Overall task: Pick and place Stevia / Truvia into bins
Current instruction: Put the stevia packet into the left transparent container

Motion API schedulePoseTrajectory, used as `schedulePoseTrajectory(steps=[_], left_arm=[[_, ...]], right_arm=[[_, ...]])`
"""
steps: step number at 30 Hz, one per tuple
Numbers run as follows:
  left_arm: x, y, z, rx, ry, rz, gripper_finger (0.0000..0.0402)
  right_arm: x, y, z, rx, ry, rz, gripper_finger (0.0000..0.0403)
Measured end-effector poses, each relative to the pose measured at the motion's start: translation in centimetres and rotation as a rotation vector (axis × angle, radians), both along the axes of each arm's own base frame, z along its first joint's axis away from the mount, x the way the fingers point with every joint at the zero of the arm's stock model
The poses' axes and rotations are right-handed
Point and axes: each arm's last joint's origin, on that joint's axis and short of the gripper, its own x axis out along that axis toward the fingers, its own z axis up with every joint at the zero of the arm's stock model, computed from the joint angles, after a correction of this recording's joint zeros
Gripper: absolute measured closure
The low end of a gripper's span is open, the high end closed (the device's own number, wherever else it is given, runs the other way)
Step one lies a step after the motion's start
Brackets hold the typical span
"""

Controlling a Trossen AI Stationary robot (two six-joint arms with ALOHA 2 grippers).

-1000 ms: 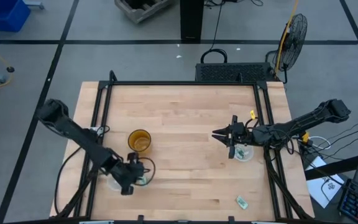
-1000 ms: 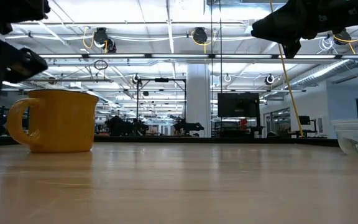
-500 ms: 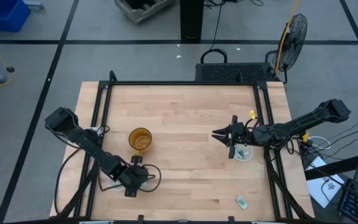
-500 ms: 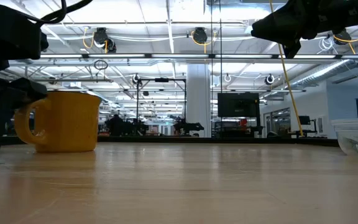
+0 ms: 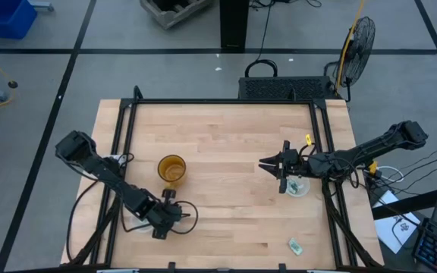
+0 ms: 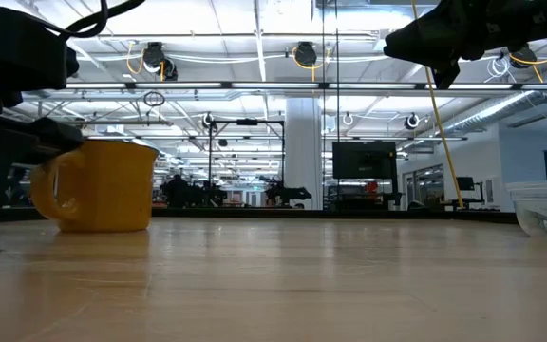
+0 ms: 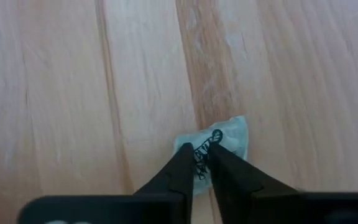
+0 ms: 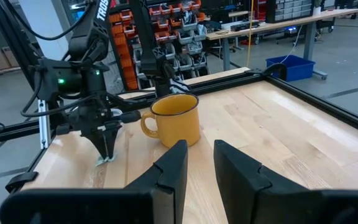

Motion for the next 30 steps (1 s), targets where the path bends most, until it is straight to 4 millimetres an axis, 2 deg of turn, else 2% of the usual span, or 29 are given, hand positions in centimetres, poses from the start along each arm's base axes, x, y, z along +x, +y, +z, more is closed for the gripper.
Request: schedulePoseTrajectory(steps=[5,10,13,17,21,23,27,30], left_arm=[[0.6,-0.6,0.8,-0.05,0.009,-0.018,0.0394],[0.6,-1.7,3.1,-0.128,-0.005,-0.059,0.0387],[0.0,-2.3,5.3,-0.147,-0.008,-0.065,0.0395],[-2.4,-2.4,8.4,-0.142,0.053,0.019,0.0392],[-5.5,-2.2,10.2,-0.106,0.084,0.16,0.0396],[-6.8,-2.3,10.1,-0.113,0.088,0.211,0.0397],[-8.8,-2.5,8.5,-0.096,0.131,0.27,0.038],[-9.6,-2.1,7.1,-0.079,0.15,0.34,0.0362]], right_arm=[[0.0,0.0,0.0,0.0,0.0,0.0,0.0332],[0.0,0.0,0.0,0.0,0.0,0.0,0.0332],[0.0,0.0,0.0,0.0,0.001,0.0,0.0332],[0.0,0.0,0.0,0.0,0.0,0.0,0.0332],[0.0,0.0,0.0,0.0,0.001,0.0,0.0332],[0.0,0.0,0.0,0.0,0.002,0.0,0.0332],[0.0,0.0,0.0,0.0,0.001,0.0,0.0332],[0.0,0.0,0.0,0.0,0.001,0.0,0.0332]])
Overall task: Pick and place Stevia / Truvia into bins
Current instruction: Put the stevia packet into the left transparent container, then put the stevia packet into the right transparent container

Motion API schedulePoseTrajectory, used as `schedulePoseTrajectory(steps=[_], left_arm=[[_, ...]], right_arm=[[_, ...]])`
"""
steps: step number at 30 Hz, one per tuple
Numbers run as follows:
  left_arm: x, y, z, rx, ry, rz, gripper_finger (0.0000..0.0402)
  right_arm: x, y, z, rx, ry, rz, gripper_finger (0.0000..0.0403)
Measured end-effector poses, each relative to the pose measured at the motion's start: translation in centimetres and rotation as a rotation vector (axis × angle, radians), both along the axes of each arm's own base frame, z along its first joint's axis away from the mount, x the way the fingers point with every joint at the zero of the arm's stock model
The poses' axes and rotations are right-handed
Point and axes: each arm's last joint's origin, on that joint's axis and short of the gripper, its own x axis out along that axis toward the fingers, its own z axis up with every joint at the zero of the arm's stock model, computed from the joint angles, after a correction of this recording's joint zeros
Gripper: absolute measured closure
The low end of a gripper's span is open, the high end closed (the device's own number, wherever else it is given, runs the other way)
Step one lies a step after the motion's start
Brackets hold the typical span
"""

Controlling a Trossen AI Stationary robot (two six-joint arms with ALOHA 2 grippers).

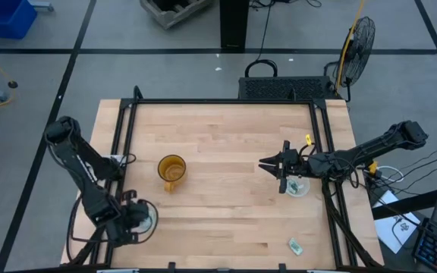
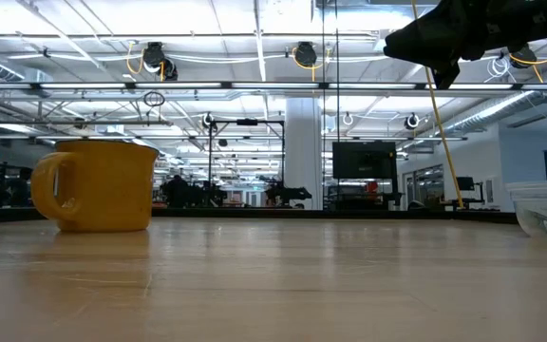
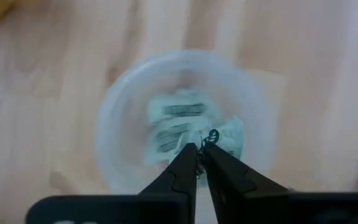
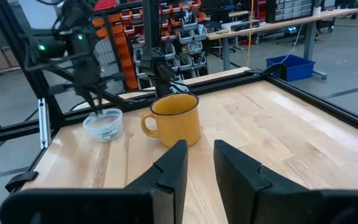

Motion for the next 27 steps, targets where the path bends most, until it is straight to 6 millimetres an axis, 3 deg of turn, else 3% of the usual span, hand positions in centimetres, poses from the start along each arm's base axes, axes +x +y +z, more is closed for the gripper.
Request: schedulePoseTrajectory(steps=[5,11,18,21,27], left_arm=[[-0.1,0.8,-1.1,0.04,-0.008,0.075,0.0331],[0.6,1.3,-1.1,0.067,-0.033,0.068,0.0295],[1.6,1.9,-1.1,0.098,-0.047,0.028,0.028],[1.9,2.4,-0.9,0.1,-0.043,-0.012,0.028],[2.8,3.7,0.1,0.095,-0.083,-0.018,0.0279]], right_arm=[[0.0,0.0,0.0,0.0,0.0,0.0,0.0332],[0.0,0.0,0.0,-0.003,0.0,0.0,0.0332],[0.1,0.0,0.7,-0.144,-0.021,-0.012,0.0332],[0.4,0.1,2.2,-0.2,-0.04,-0.007,0.0332],[1.9,1.8,7.6,-0.231,-0.012,0.052,0.0332]])
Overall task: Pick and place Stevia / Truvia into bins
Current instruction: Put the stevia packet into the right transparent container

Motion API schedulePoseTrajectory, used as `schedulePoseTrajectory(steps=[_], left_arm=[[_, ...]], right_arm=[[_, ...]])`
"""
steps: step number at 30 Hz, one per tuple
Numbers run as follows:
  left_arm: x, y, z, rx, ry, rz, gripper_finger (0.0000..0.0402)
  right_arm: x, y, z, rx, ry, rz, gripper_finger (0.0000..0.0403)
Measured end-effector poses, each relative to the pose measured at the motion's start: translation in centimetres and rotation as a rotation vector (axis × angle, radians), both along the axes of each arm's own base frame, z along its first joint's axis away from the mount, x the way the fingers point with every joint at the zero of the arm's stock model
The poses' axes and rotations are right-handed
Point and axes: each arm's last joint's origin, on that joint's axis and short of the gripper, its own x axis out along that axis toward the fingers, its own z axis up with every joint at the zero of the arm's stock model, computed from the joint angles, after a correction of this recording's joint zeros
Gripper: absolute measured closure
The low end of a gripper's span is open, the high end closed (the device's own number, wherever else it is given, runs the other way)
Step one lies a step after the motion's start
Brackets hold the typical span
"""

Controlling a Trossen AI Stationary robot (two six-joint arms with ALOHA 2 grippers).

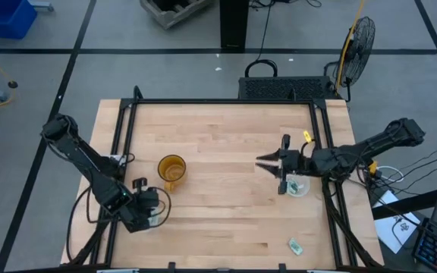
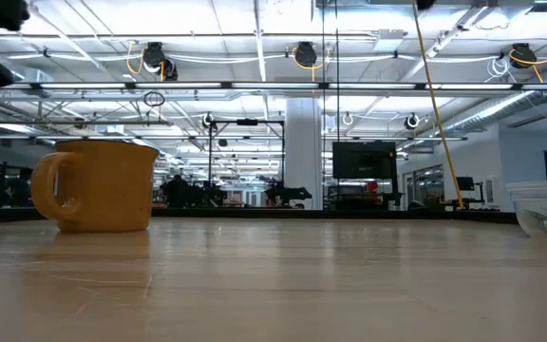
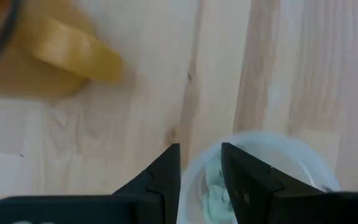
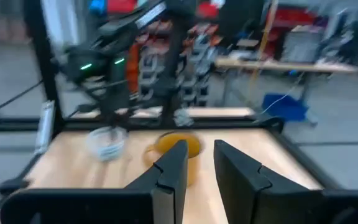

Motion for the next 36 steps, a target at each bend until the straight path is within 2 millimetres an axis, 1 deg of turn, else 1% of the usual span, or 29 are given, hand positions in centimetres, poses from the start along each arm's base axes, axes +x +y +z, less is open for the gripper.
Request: schedulePoseTrajectory(steps=[2,3,6,9,13,15,17,19,23,26,32,34,36], left_arm=[[0.3,0.5,0.4,-0.003,-0.033,0.014,0.0279],[0.5,0.6,0.6,-0.008,-0.053,0.014,0.0279],[1.2,0.9,1.3,-0.019,-0.137,0.002,0.0279],[1.9,1.0,1.9,-0.035,-0.213,-0.037,0.0279],[2.9,0.9,2.5,-0.027,-0.303,-0.152,0.0279],[3.3,0.9,2.7,0.002,-0.341,-0.23,0.0279],[3.7,0.9,3.0,0.037,-0.378,-0.307,0.0279],[4.1,1.0,3.2,0.069,-0.411,-0.365,0.0279],[4.8,1.3,3.5,0.113,-0.464,-0.429,0.0279],[5.2,1.7,3.6,0.147,-0.476,-0.458,0.0279],[5.7,2.5,3.6,0.212,-0.472,-0.501,0.0279],[5.9,2.7,3.6,0.236,-0.469,-0.521,0.0279],[6.1,3.1,3.6,0.263,-0.466,-0.541,0.0279]], right_arm=[[1.0,1.3,1.1,0.007,0.074,0.03,0.0332],[1.5,2.1,1.4,0.013,0.12,0.039,0.0332],[3.1,4.5,1.1,0.052,0.292,0.058,0.0332],[3.8,7.2,0.0,0.18,0.497,0.124,0.0332],[3.6,10.5,-2.1,0.391,0.726,0.256,0.0332],[3.4,11.8,-3.0,0.497,0.799,0.271,0.0332],[3.0,12.8,-3.6,0.615,0.861,0.245,0.0332],[2.6,13.5,-4.3,0.724,0.939,0.194,0.0332],[1.5,14.2,-6.0,0.921,1.081,0.004,0.0332],[0.5,14.6,-7.7,1.052,1.146,-0.146,0.0332],[-1.9,15.0,-11.6,1.246,1.201,-0.334,0.0332],[-2.8,15.1,-12.6,1.295,1.241,-0.384,0.0332],[-3.4,15.0,-13.3,1.309,1.284,-0.421,0.0332]])
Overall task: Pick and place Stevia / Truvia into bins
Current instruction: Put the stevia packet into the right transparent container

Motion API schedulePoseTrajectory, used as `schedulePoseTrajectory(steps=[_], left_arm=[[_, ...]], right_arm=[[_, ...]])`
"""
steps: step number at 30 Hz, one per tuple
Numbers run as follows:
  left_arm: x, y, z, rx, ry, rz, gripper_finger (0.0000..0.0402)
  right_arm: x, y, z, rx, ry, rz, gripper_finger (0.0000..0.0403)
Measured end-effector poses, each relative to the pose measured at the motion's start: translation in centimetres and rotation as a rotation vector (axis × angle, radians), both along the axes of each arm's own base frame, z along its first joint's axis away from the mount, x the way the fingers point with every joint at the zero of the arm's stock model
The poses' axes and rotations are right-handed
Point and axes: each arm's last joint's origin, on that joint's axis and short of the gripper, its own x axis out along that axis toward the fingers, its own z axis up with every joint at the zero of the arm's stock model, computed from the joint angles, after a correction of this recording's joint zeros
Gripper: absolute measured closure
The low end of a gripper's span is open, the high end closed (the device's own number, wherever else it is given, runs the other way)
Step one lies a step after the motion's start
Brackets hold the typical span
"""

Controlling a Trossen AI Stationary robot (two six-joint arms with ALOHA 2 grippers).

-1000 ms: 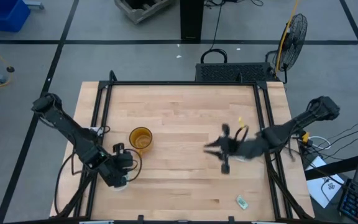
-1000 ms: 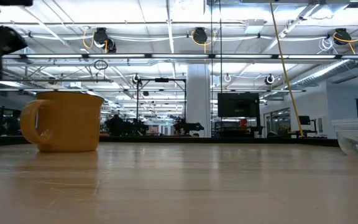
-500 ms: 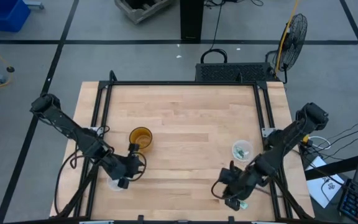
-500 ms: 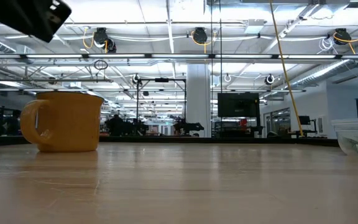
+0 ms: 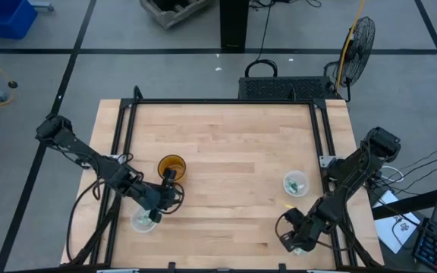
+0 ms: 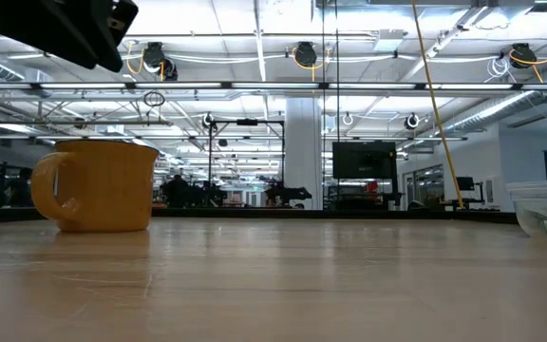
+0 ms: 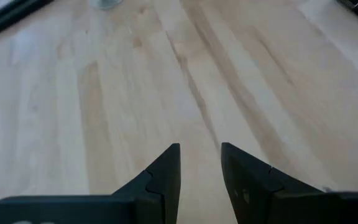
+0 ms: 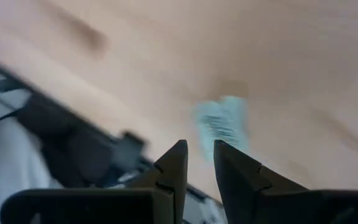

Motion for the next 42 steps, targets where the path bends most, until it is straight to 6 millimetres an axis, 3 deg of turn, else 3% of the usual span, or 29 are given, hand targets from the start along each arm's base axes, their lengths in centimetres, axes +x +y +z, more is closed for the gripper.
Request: schedulePoseTrajectory(steps=[10,17,23,31,39,42], left_arm=[[0.7,1.3,0.0,0.027,-0.001,0.035,0.0279],[0.9,1.8,0.0,0.025,-0.001,0.059,0.0279],[0.9,1.8,0.0,0.025,-0.001,0.058,0.0279],[0.9,1.8,0.0,0.022,-0.001,0.062,0.0279],[1.0,1.8,0.0,0.021,-0.003,0.062,0.0279],[1.0,1.8,0.0,0.021,-0.003,0.062,0.0279]], right_arm=[[-0.9,-1.0,-1.6,-0.027,0.098,-0.068,0.0332],[-0.4,-0.9,-2.5,-0.054,0.047,-0.118,0.0332],[0.3,0.2,-4.3,-0.007,0.101,-0.068,0.0332],[-0.1,-0.2,-5.6,-0.092,0.145,0.022,0.0333],[-0.4,-0.4,-5.8,-0.127,0.156,0.055,0.0393],[-0.4,-0.5,-5.8,-0.13,0.153,0.062,0.0397]])
